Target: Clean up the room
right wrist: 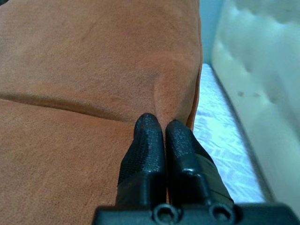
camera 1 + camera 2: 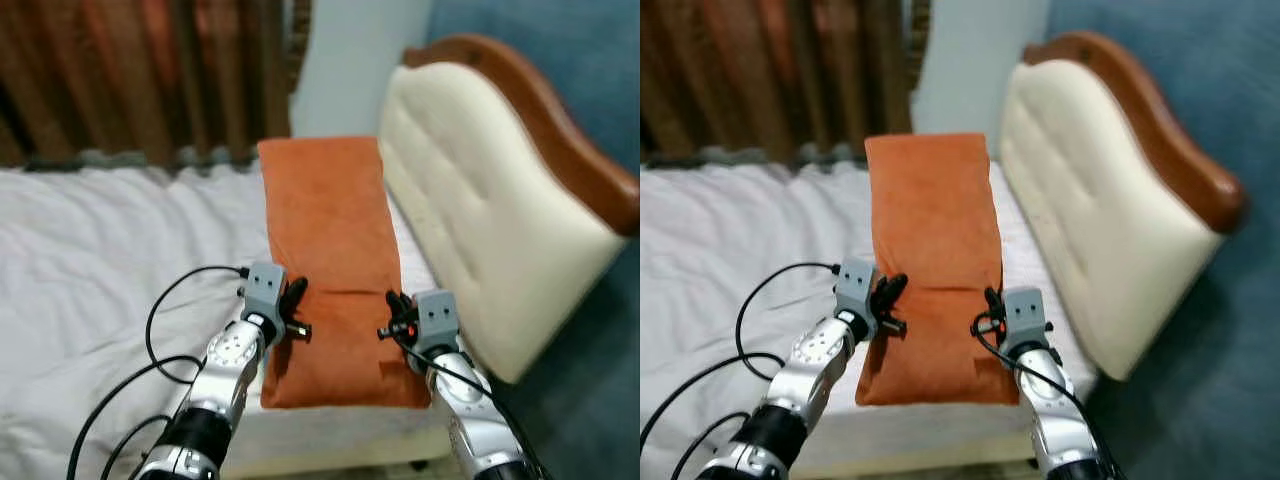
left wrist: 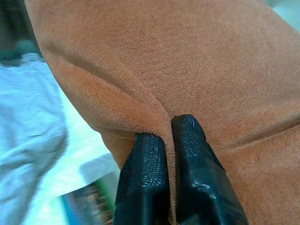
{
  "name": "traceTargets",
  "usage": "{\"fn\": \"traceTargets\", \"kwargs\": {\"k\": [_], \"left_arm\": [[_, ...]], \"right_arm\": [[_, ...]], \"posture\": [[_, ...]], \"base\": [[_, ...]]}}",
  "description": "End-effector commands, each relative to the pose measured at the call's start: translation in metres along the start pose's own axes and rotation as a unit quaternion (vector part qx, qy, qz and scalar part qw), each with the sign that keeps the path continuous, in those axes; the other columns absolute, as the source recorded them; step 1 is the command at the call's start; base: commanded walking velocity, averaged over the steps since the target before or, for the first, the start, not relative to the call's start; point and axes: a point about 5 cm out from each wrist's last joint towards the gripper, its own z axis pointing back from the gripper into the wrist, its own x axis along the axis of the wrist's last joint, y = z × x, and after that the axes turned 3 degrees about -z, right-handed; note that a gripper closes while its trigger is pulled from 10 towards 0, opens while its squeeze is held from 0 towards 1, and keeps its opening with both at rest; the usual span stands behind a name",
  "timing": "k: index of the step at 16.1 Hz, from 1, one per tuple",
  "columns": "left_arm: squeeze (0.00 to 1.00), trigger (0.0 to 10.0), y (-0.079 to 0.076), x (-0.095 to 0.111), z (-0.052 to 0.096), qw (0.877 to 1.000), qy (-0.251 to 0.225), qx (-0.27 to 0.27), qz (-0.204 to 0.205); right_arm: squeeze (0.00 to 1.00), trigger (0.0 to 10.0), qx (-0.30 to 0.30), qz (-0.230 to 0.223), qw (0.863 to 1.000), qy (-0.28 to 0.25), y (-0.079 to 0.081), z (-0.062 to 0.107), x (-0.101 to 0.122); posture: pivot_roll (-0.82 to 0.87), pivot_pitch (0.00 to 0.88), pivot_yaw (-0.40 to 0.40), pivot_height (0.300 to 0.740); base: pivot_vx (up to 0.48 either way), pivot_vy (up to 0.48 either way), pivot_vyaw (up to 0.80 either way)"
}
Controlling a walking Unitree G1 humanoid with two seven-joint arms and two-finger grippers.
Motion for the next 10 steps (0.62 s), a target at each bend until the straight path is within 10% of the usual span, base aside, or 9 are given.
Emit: {"fn": "traceTargets", "kwargs": {"k": [1,3,4,10], "left_arm": [[0.0,10.0,0.028,0.012,0.004,0.997,-0.023,0.068,-0.004],[0.0,10.0,0.035,0.013,0.004,0.995,-0.025,0.095,-0.022],[1.0,10.0,0.036,0.013,0.005,0.994,-0.023,0.103,-0.03],[1.0,10.0,0.045,0.004,0.006,0.99,0.011,0.139,-0.025]], "right_arm": [[0.0,10.0,-0.066,0.006,0.998,-0.009,-0.034,0.005,0.005],[0.0,10.0,-0.065,0.007,0.998,-0.008,-0.034,0.005,0.005],[0.0,10.0,-0.064,0.007,0.998,-0.006,-0.034,0.005,0.004],[0.0,10.0,-0.062,0.007,0.998,0.0,-0.035,-0.003,0.005]], "posture": [[-0.03,0.0,-0.048,0.74],[-0.03,0.0,-0.051,0.74],[-0.03,0.0,-0.054,0.74],[-0.01,0.0,-0.069,0.74]], "base": [[0.315,-0.36,0.0],[0.148,-0.187,0.0],[0.0,0.0,0.0],[0.0,0.0,0.0]]}}
